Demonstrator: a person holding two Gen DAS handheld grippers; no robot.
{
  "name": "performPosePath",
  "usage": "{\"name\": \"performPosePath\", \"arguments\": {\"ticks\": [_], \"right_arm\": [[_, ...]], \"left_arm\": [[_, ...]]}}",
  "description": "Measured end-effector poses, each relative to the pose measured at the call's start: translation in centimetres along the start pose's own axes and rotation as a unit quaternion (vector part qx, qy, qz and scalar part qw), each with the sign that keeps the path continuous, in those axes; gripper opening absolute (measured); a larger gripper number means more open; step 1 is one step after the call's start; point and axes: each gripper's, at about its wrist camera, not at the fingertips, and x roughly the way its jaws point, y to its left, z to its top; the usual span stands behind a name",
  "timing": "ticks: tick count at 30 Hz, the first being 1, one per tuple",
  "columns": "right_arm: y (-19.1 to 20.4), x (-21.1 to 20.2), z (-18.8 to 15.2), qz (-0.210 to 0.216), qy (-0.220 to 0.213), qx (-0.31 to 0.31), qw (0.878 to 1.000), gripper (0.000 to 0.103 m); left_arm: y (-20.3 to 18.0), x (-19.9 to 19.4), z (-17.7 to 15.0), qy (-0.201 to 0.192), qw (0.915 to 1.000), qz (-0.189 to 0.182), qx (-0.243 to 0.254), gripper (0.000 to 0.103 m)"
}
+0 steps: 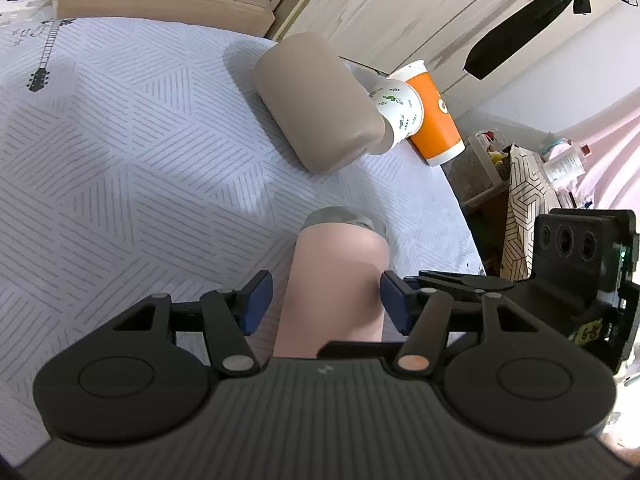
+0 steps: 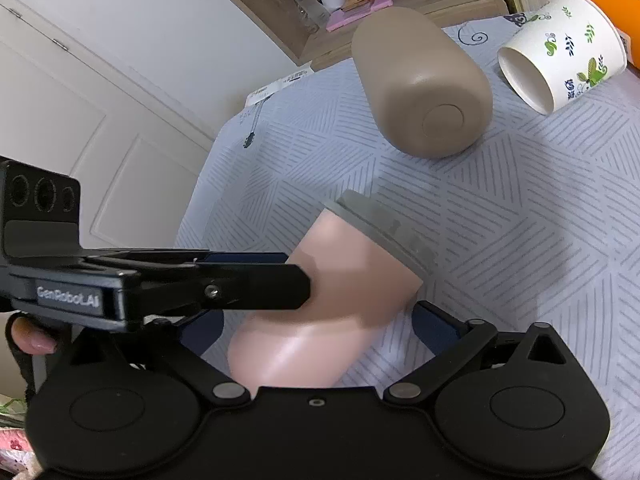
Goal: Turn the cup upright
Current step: 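Lower the upright pink tumbler onto the cloth with the left gripper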
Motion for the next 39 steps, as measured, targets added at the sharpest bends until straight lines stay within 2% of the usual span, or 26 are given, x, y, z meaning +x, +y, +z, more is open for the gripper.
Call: {"name": "performPosePath", "arguments": {"ticks": [2,5,9,14,20,24,28,32,39], "right_arm": [[0.1,0.1,0.2,-0.008,-0.003,-0.006,1.000,0.090],[0.1,0.3,0.4,0.003,0.004,-0.015,1.000,0.086],[0.0,0.2,1.0,0.012,0.028,-0.044,0.999,0.083],[0.4,-0.3,1.7,-0.009,0.044,-0.106,0.993,0.082],[-1.1,-0.4,2.5,0.011,0.071,-0.080,0.994,0.081],[-1.5,-1.0,2.3,0.021,0.065,-0.086,0.994,0.080],[-0.3,-2.1,0.7,0.005,0.033,-0.137,0.990,0.080],[1.5,-3.6,-2.2,-0.035,-0.024,-0.213,0.976,0.080],[2.9,-5.3,-5.5,-0.075,-0.087,-0.310,0.944,0.080]], "left_arm": [[-0.1,-0.3,0.0,-0.003,1.0000,0.002,-0.001,0.058],[-0.1,-0.3,0.0,0.002,1.0000,-0.001,-0.004,0.058],[-0.3,0.1,0.0,0.012,0.9998,-0.009,-0.009,0.058],[-0.4,1.3,0.2,0.026,0.9992,-0.015,-0.027,0.058],[0.0,2.6,0.6,0.031,0.9981,-0.024,-0.048,0.060],[-0.1,2.6,0.4,0.028,0.9983,-0.027,-0.043,0.060],[-1.6,1.9,-0.4,0.008,0.9997,-0.024,0.000,0.059],[-3.8,0.8,-2.4,-0.033,0.9971,-0.012,0.068,0.059],[-7.2,-0.1,-5.8,-0.104,0.9789,0.033,0.172,0.059]]}}
